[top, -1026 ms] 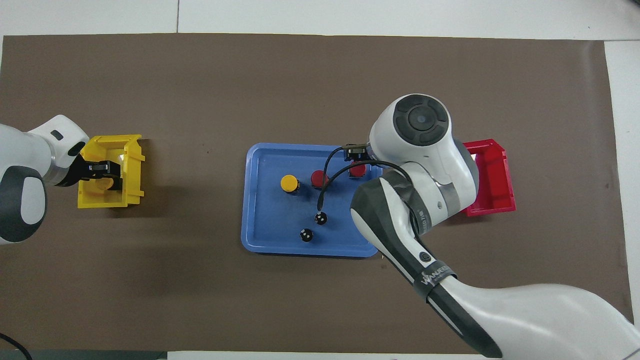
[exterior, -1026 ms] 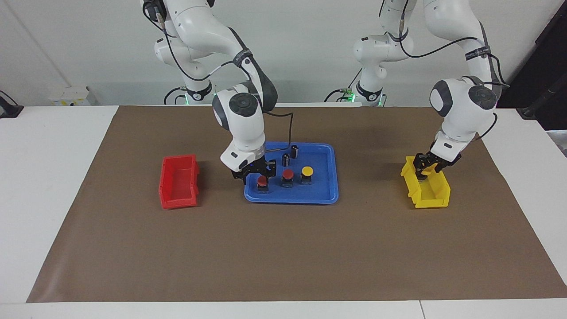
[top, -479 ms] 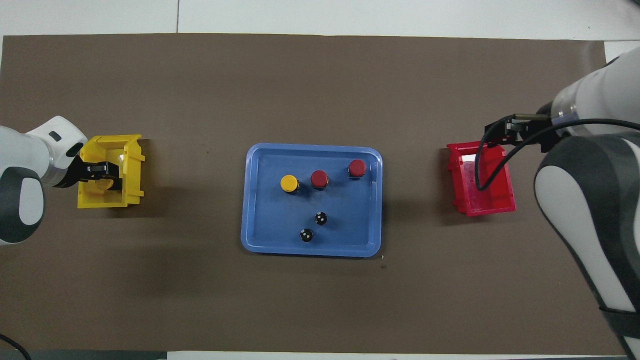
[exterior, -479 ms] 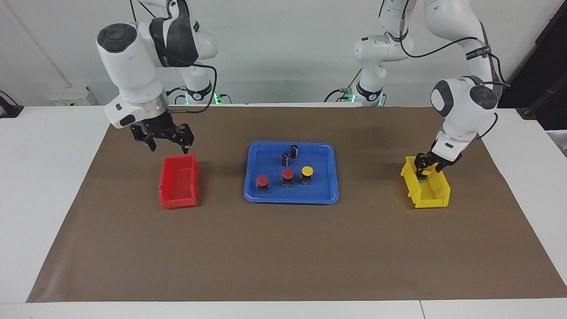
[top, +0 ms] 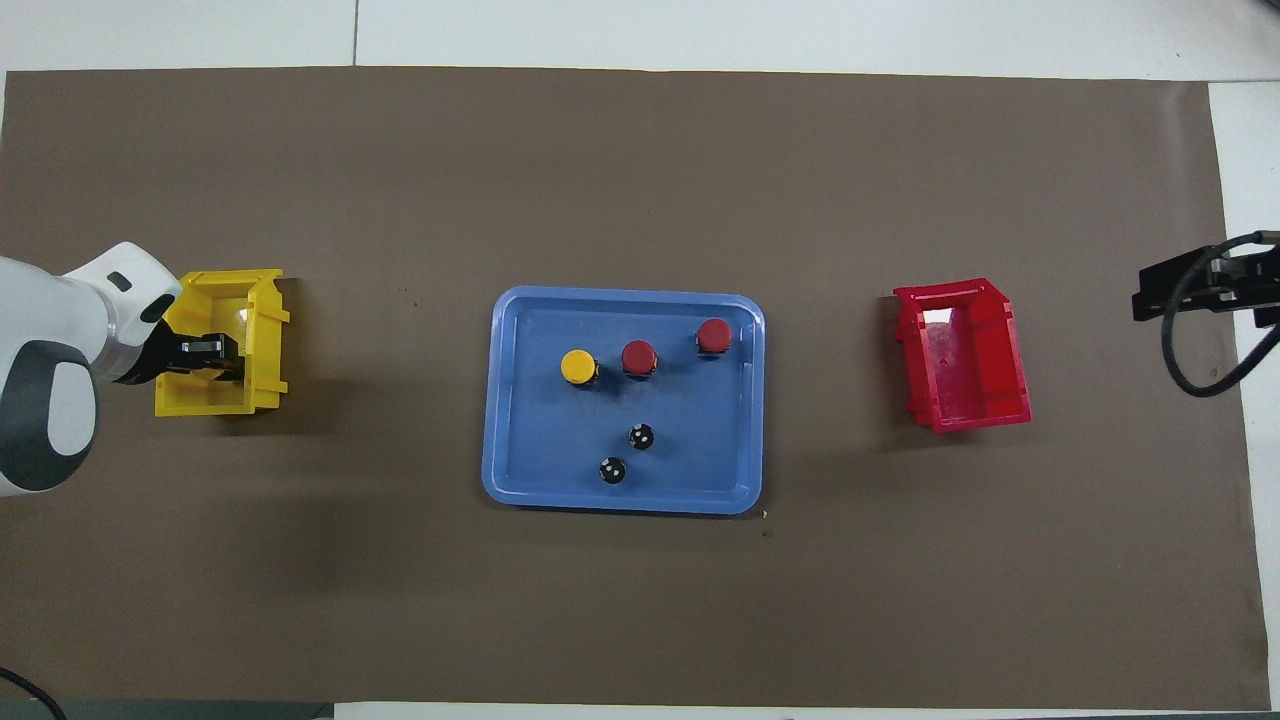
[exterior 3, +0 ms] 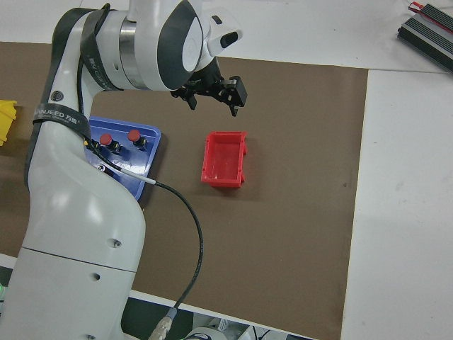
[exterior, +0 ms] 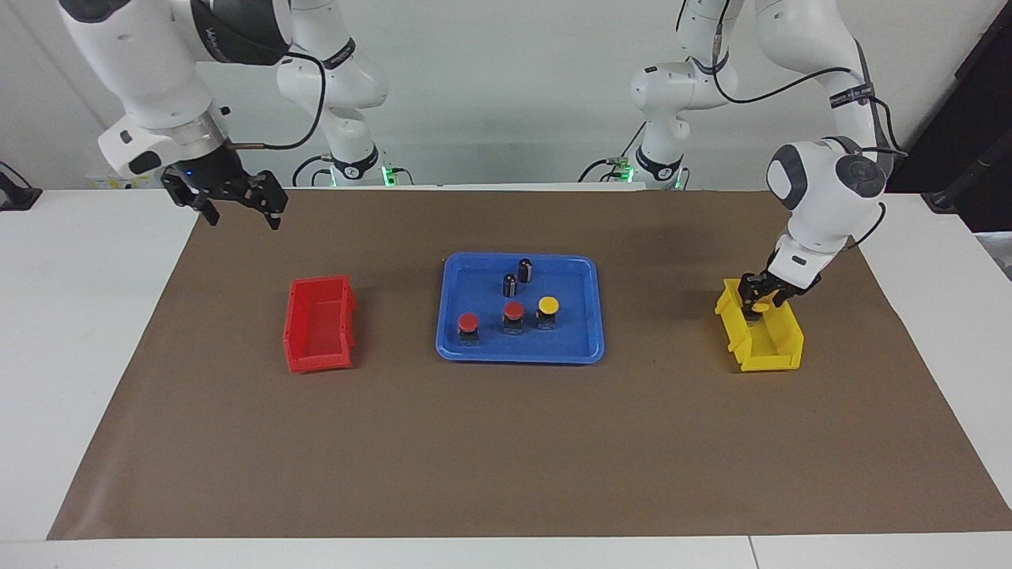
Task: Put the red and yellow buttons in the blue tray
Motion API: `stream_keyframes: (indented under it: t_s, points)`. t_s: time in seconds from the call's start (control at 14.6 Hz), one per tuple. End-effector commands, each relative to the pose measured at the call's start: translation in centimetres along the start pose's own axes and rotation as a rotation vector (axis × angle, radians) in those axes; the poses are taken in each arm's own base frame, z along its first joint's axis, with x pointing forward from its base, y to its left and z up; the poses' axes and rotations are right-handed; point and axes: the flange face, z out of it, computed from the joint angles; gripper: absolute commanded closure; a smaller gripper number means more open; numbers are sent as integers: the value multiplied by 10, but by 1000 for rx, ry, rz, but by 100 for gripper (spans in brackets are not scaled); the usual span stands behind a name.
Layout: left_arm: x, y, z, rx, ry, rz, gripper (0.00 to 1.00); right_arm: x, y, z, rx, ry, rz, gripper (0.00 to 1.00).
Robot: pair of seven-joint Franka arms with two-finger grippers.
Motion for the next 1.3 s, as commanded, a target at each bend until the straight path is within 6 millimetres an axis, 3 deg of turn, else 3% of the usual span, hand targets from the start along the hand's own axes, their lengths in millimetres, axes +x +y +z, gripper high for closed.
stream_keyframes:
  t_s: [0.0,0.21,0.41,0.55,0.75,0.96,1.23]
  points:
    - [-4,-3,-2,9,32,-10,96,4,2,4,14,-24,-16,0]
    - [21,7,-26,14,42,14,99,2,1,8,13,-33,-17,0]
    - [45,18,-94,72,47,61,99,2,0,8,16,-32,-15,0]
    - [43,63,-132,280,-1,143,99,2,0,7,14,-29,-10,0]
    - [33,109,-124,232,18,-4,99,0,-3,11,11,-32,-11,0]
    - [20,133,-107,11,16,-139,99,-1,-10,10,10,-30,-27,0]
    - [10,227,-80,-79,48,-224,99,-2,-16,11,9,-35,-39,0]
